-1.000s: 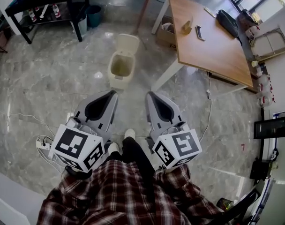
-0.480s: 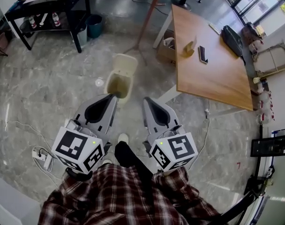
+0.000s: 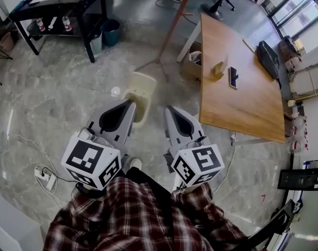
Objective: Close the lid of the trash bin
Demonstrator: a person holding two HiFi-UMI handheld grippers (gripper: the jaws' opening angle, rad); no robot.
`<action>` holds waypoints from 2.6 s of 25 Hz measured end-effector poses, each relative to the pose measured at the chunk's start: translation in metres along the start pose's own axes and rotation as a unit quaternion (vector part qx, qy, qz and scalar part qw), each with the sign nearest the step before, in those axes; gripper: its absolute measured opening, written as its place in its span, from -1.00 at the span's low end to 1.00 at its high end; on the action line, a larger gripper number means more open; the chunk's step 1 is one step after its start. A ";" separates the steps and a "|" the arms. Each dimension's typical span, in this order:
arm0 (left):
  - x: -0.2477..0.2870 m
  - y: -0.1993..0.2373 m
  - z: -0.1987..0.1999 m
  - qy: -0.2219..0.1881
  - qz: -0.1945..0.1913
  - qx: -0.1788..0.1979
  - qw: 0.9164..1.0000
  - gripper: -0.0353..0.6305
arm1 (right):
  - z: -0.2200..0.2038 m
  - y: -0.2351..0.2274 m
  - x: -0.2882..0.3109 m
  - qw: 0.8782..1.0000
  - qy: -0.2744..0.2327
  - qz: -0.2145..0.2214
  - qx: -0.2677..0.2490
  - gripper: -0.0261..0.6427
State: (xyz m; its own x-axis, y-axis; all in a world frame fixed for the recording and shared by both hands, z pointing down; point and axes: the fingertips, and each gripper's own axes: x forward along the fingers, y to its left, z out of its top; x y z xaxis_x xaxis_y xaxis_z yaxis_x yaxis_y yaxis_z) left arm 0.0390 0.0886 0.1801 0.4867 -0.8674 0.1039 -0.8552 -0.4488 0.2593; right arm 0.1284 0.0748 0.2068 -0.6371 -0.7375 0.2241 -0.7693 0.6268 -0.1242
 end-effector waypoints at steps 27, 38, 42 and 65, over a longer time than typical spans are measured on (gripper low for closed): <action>0.200 0.245 -0.014 0.147 -0.148 -0.001 0.978 -0.87 | -0.004 -0.077 0.289 0.981 0.061 -0.171 0.072 -0.89; 0.225 0.255 -0.069 0.183 -0.137 -0.030 0.973 -0.86 | -0.114 -0.146 0.311 0.968 0.166 -0.181 0.059 -0.89; 0.225 0.263 -0.091 0.202 -0.123 -0.039 0.971 -0.86 | -0.159 -0.166 0.325 0.966 0.207 -0.151 0.043 -0.89; 0.228 0.327 -0.145 0.248 -0.040 -0.081 0.965 -0.86 | -0.306 -0.226 0.404 0.901 0.427 -0.031 0.077 -0.67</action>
State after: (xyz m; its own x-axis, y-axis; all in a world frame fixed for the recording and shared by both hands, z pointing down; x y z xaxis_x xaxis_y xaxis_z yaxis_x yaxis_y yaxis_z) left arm -0.1036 -0.2249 0.4281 0.6102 -0.6037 0.5130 -0.7914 -0.4359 0.4285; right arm 0.0602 -0.2880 0.6216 -0.3741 -0.2664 0.8883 -0.8415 0.5001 -0.2044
